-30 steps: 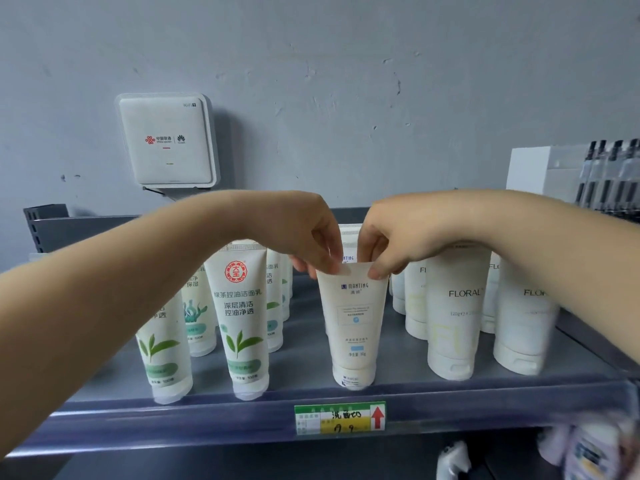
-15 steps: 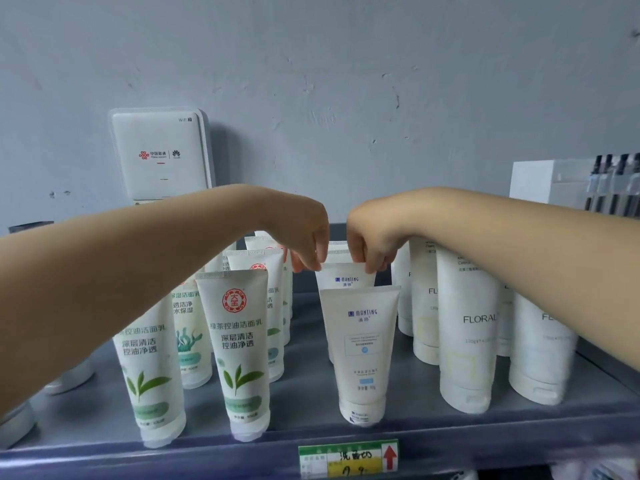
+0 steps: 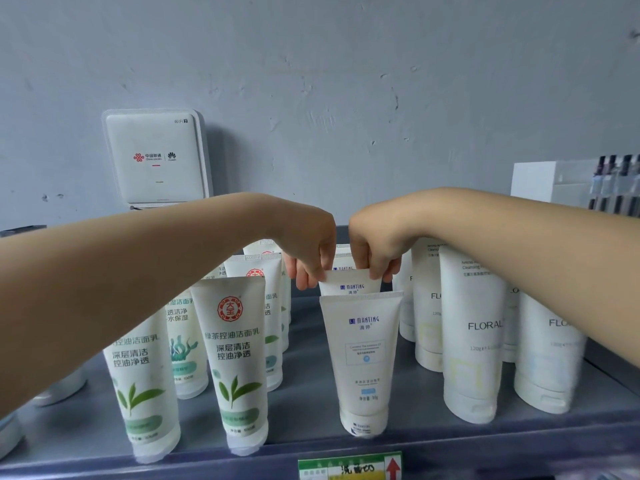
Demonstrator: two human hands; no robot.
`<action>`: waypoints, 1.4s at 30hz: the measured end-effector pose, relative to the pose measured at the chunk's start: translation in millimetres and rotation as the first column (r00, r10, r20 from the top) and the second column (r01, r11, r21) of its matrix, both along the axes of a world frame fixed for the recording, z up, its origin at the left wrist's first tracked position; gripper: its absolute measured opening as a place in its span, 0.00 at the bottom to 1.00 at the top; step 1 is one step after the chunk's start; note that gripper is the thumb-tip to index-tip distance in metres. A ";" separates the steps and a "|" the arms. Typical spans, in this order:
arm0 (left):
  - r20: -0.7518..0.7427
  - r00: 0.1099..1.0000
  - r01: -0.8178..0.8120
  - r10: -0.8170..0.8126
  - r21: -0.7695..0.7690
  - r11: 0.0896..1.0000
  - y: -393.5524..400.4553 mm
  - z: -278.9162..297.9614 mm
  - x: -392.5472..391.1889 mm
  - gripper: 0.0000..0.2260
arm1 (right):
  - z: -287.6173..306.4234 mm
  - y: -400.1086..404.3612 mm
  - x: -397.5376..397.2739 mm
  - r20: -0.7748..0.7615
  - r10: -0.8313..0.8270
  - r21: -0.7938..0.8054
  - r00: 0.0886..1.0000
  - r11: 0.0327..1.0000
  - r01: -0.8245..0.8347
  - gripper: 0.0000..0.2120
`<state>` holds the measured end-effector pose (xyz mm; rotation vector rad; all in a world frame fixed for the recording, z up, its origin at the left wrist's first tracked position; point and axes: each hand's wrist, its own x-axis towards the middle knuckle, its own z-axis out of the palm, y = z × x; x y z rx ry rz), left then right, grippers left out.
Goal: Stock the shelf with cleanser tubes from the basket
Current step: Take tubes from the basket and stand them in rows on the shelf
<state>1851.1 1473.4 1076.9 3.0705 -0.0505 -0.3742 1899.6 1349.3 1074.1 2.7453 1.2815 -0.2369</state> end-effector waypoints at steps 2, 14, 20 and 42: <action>0.000 1.000 0.001 -0.001 -0.002 1.000 0.6 -0.3 -0.9 0.07 | -0.2 -0.6 -0.1 0.002 0.006 -0.010 1.000 1.000 -0.006 0.05; 0.196 0.980 -0.013 0.036 -0.116 0.993 13.1 16.6 -4.1 0.05 | 19.5 -8.8 9.4 0.077 0.043 0.119 0.996 0.992 -0.052 0.09; 0.203 0.979 -0.031 0.032 -0.010 0.999 24.2 25.3 7.8 0.10 | 29.8 -2.5 27.4 0.129 0.006 0.108 0.992 0.994 -0.020 0.11; -0.084 0.996 0.040 -0.035 0.059 0.997 29.4 8.7 61.0 0.07 | 5.0 38.3 72.4 -0.038 0.044 -0.102 0.998 0.994 -0.048 0.05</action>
